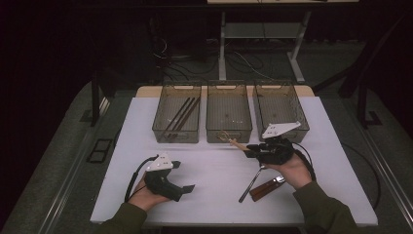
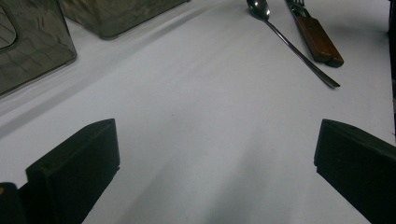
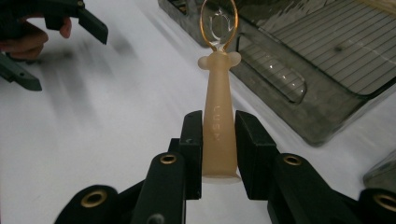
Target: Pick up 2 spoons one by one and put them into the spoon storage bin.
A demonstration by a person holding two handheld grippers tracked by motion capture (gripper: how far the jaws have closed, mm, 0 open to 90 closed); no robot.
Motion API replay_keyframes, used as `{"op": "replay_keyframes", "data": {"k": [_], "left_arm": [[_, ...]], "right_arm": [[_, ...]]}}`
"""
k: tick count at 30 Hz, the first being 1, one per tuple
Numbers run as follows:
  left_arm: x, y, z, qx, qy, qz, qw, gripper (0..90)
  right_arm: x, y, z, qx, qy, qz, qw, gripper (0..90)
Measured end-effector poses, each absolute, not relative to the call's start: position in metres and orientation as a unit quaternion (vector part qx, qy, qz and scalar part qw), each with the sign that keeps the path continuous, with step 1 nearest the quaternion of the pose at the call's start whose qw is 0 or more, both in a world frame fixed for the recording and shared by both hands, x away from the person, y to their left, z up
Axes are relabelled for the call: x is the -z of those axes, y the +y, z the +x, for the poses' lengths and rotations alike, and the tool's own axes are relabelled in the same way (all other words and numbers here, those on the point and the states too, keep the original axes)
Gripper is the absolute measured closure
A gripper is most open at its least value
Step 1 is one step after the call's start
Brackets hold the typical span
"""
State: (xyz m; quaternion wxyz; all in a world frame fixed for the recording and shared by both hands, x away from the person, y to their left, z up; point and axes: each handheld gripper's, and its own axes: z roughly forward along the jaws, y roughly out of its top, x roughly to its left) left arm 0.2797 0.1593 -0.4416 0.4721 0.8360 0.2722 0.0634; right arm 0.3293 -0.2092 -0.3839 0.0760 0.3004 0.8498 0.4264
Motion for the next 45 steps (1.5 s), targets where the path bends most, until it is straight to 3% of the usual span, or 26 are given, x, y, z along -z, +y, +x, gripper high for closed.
{"op": "replay_keyframes", "data": {"k": [24, 45], "left_arm": [[0.442, 0.159, 0.279, -0.062, 0.272, 0.836, 0.473, 0.0], [0.442, 0.158, 0.279, -0.06, 0.271, 0.836, 0.474, 0.0]], "right_arm": [[0.366, -0.213, 0.364, -0.446, 0.824, 0.335, 0.103, 73.7], [0.361, -0.195, 0.423, -0.422, 0.82, 0.373, 0.103, 73.6]]}}
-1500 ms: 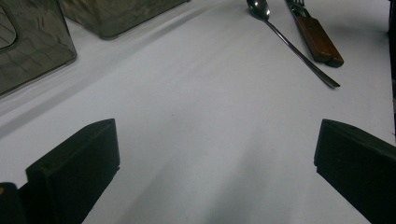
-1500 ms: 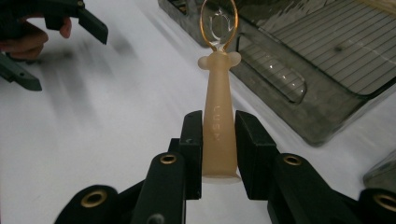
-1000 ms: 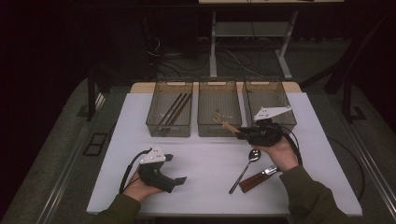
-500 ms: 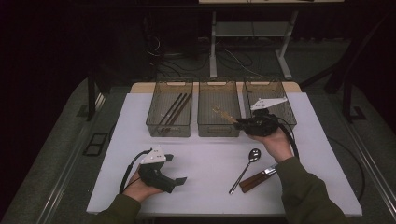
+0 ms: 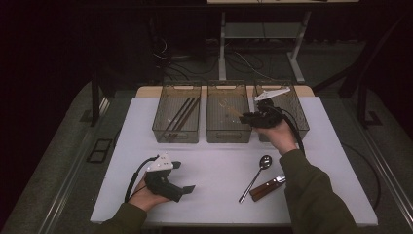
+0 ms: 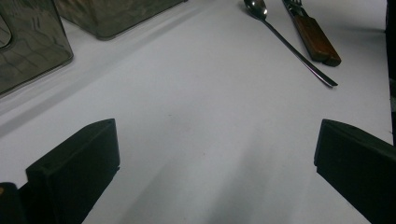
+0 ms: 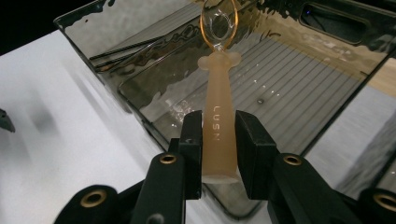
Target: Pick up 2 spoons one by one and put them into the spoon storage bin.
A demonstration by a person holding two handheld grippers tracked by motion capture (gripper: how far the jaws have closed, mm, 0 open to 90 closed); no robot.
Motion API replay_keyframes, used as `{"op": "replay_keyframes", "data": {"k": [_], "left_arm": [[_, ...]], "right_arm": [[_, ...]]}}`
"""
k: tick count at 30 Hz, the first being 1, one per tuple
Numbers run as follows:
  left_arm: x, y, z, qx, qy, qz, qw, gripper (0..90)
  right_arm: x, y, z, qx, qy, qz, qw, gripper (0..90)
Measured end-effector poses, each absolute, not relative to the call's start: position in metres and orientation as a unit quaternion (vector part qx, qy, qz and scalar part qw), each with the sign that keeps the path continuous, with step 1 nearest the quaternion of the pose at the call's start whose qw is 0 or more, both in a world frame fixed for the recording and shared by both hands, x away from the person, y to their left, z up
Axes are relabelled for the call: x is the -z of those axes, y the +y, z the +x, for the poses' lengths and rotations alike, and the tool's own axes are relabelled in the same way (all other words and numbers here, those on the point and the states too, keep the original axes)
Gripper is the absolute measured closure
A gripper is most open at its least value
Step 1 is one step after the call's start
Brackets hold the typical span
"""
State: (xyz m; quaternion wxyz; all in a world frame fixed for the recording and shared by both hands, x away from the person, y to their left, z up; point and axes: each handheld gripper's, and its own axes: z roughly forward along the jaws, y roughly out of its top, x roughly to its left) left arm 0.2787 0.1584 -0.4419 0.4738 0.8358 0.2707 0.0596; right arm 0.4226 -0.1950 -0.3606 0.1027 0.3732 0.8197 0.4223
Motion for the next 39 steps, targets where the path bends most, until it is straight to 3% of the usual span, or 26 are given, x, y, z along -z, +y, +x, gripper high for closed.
{"op": "replay_keyframes", "data": {"k": [11, 28, 30, 33, 39], "left_arm": [[0.442, 0.158, 0.279, -0.06, 0.268, 0.836, 0.475, 0.0], [0.442, 0.158, 0.278, -0.055, 0.267, 0.838, 0.473, 0.0], [0.442, 0.158, 0.278, -0.055, 0.266, 0.838, 0.473, 0.0], [0.442, 0.158, 0.278, -0.055, 0.266, 0.838, 0.474, 0.0], [0.442, 0.158, 0.279, -0.06, 0.263, 0.84, 0.47, 0.0]], "right_arm": [[0.381, -0.18, 0.454, -0.377, 0.832, 0.399, 0.088, 73.4], [0.398, -0.169, 0.468, -0.33, 0.848, 0.407, 0.077, 72.2], [0.398, -0.17, 0.468, -0.334, 0.843, 0.415, 0.077, 59.3], [0.394, -0.172, 0.467, -0.355, 0.828, 0.426, 0.082, 46.7], [0.382, -0.178, 0.459, -0.385, 0.819, 0.417, 0.078, 39.4]]}}
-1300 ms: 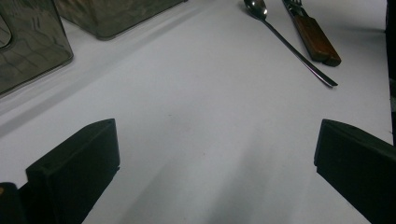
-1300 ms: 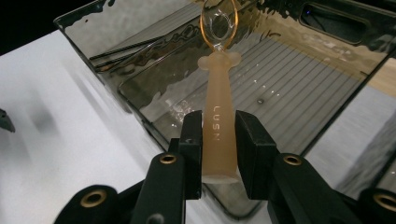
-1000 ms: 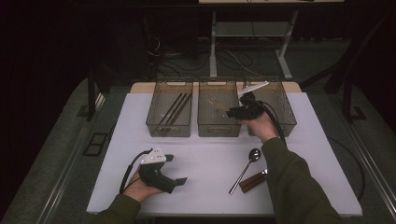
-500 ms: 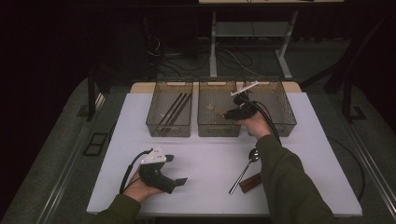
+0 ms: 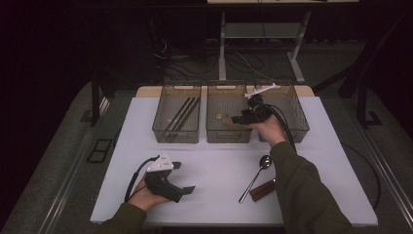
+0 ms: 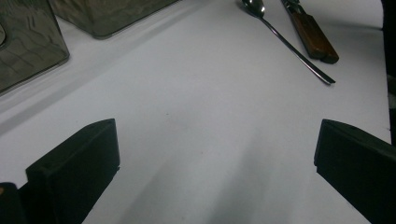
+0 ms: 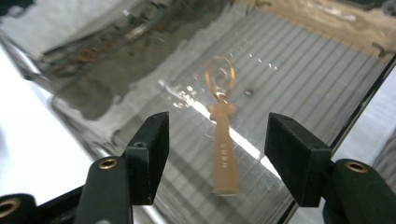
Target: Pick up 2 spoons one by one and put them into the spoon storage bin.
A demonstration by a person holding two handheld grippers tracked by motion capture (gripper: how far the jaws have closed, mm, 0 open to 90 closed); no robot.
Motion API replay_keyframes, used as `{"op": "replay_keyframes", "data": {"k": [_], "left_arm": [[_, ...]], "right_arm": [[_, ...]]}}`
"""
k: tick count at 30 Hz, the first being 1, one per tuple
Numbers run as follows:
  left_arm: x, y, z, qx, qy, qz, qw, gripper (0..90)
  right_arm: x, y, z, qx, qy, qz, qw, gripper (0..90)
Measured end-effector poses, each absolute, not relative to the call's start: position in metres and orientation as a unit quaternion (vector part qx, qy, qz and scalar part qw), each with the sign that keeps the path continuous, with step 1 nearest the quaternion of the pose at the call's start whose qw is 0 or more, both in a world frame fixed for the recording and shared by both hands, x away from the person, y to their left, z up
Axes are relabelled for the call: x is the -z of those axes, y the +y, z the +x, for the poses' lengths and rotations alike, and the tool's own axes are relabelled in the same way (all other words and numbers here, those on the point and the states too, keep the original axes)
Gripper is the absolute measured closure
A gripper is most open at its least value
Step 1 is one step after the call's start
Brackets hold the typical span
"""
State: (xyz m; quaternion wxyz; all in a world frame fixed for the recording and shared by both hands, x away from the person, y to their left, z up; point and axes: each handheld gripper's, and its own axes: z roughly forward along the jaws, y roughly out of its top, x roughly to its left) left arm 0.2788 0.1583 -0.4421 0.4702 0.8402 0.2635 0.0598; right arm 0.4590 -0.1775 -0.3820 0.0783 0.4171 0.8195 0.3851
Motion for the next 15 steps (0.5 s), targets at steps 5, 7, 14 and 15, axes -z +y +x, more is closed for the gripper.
{"op": "replay_keyframes", "data": {"k": [5, 7, 14, 15], "left_arm": [[0.442, 0.159, 0.279, -0.063, 0.259, 0.844, 0.465, 0.0], [0.443, 0.158, 0.279, -0.065, 0.259, 0.846, 0.462, 0.0], [0.443, 0.157, 0.278, -0.063, 0.254, 0.847, 0.463, 0.0], [0.443, 0.157, 0.278, -0.063, 0.255, 0.846, 0.463, 0.0]], "right_arm": [[0.369, -0.182, 0.446, -0.413, 0.815, 0.398, 0.085, 37.6], [0.365, -0.185, 0.439, -0.421, 0.814, 0.391, 0.089, 37.2], [0.357, -0.192, 0.416, -0.438, 0.815, 0.369, 0.089, 37.1], [0.357, -0.193, 0.414, -0.44, 0.814, 0.367, 0.09, 37.1]]}}
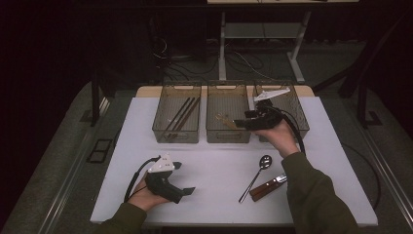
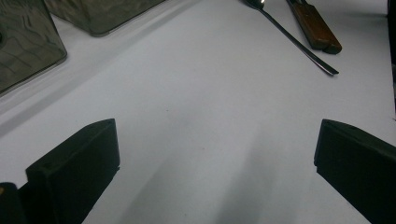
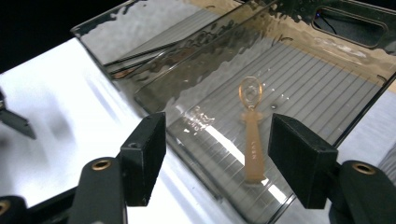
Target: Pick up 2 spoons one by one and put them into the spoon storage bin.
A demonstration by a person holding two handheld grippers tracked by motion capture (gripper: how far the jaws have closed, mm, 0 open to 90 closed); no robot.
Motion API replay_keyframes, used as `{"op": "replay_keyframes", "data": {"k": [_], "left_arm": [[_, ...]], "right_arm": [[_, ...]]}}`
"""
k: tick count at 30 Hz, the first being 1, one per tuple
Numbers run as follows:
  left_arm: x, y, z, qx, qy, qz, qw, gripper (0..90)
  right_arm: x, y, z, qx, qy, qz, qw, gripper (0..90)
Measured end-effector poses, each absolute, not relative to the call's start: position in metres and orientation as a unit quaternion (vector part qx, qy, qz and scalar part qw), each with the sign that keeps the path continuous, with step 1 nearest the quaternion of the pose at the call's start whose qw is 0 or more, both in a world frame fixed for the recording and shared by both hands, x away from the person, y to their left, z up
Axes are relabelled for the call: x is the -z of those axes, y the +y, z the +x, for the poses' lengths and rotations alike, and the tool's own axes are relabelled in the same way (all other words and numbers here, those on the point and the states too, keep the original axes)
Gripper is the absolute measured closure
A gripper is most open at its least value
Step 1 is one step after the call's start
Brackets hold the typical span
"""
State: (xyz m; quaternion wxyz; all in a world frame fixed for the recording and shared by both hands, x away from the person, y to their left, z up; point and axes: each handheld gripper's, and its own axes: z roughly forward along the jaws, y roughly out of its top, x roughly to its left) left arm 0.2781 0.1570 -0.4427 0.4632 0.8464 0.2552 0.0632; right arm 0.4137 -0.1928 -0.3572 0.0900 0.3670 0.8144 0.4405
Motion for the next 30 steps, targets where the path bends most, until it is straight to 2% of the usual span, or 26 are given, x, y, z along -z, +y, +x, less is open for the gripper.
{"op": "replay_keyframes", "data": {"k": [16, 30], "left_arm": [[0.443, 0.157, 0.278, -0.06, 0.253, 0.848, 0.463, 0.0], [0.442, 0.157, 0.277, -0.061, 0.253, 0.847, 0.463, 0.0]], "right_arm": [[0.364, -0.212, 0.373, -0.455, 0.818, 0.343, 0.075, 38.4], [0.379, -0.237, 0.356, -0.427, 0.832, 0.347, 0.068, 50.2]]}}
